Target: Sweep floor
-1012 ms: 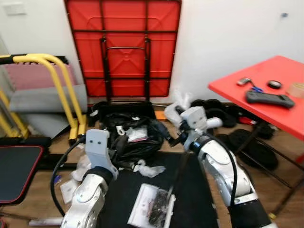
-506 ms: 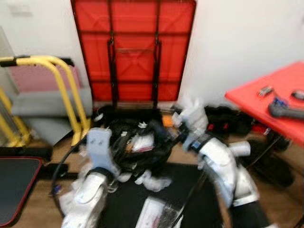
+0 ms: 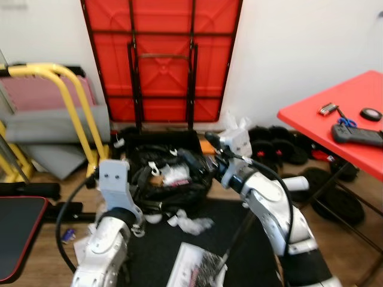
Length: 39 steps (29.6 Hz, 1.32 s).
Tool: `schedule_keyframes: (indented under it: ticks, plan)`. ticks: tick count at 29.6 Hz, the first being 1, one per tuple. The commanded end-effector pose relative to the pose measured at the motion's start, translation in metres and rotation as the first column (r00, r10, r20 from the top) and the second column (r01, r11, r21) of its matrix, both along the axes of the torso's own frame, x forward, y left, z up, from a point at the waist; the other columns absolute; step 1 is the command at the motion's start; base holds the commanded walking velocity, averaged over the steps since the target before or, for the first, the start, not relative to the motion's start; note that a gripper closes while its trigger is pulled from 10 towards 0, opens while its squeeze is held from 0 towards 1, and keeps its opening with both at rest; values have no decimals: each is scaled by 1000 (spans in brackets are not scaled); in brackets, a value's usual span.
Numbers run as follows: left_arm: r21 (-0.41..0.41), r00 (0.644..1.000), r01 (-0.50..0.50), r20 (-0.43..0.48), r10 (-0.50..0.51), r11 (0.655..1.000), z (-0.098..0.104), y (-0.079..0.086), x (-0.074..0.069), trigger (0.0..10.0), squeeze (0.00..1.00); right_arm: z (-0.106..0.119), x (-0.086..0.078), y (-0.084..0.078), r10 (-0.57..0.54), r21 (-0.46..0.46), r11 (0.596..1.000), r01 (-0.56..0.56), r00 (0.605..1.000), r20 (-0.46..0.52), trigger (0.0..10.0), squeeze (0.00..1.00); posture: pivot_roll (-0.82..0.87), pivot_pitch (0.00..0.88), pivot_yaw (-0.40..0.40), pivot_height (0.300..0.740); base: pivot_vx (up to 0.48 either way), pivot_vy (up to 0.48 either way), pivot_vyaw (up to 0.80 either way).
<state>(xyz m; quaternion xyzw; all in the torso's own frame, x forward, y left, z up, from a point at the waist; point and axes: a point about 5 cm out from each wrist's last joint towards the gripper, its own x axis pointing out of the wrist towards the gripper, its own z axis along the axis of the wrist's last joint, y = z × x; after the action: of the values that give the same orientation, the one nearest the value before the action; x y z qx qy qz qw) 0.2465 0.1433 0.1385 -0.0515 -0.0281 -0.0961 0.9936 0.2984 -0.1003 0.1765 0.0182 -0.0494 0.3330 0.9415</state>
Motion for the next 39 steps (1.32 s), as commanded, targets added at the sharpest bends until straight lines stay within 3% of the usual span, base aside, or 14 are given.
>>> schedule_keyframes:
  ticks: [1, 3, 4, 9, 10, 19, 31, 39]
  plan:
    - [17, 1000, -13, 8, 13, 1000, 1, 2, 1, 10000, 0, 4, -1, 0, 11, 12, 1000, -11, 1000, 4, 10000, 0, -83, 0, -59, 715, 0, 0, 0]
    - [23, 999, -44, 20, 44, 999, 3, 8, 2, 10000, 0, 4, -2, 1, 25, 9, 1000, -25, 1000, -1, 10000, 0, -84, 0, -58, 710, 0, 0, 0]
    - [23, 997, -75, 38, 74, 997, 5, 15, 2, 0, 0, 1, -4, 1, 50, -5, 999, -51, 999, -9, 10000, 0, -85, 0, -60, 705, 0, 0, 0]
    - [19, 992, -107, 68, 106, 994, 10, 23, 1, 0, 0, -5, -6, -3, 83, -42, 996, -84, 996, -35, 10000, 0, -88, 0, -59, 690, 0, 0, 0]
    - [27, 992, -107, 63, 105, 994, 10, 22, 2, 10000, 0, -5, -6, -4, 83, -49, 995, -85, 996, -37, 10000, 0, -88, 0, -59, 685, 0, 0, 0]
    - [31, 993, -98, 67, 95, 995, 12, 19, 3, 10000, 0, -4, -6, -7, 79, -56, 995, -81, 996, -49, 10000, 0, -91, 0, -51, 670, 0, 0, 0]
    - [49, 995, -76, 63, 73, 996, 12, 18, -1, 10000, 0, -13, 4, -25, -45, -111, 993, 34, 994, -96, 10000, 0, -85, 0, -49, 630, 0, 0, 0]
    - [60, 997, -62, 54, 59, 996, 10, 16, -4, 10000, 0, -16, 4, -28, -69, -124, 991, 55, 991, -113, 10000, 0, -82, 0, -49, 600, 0, 0, 0]
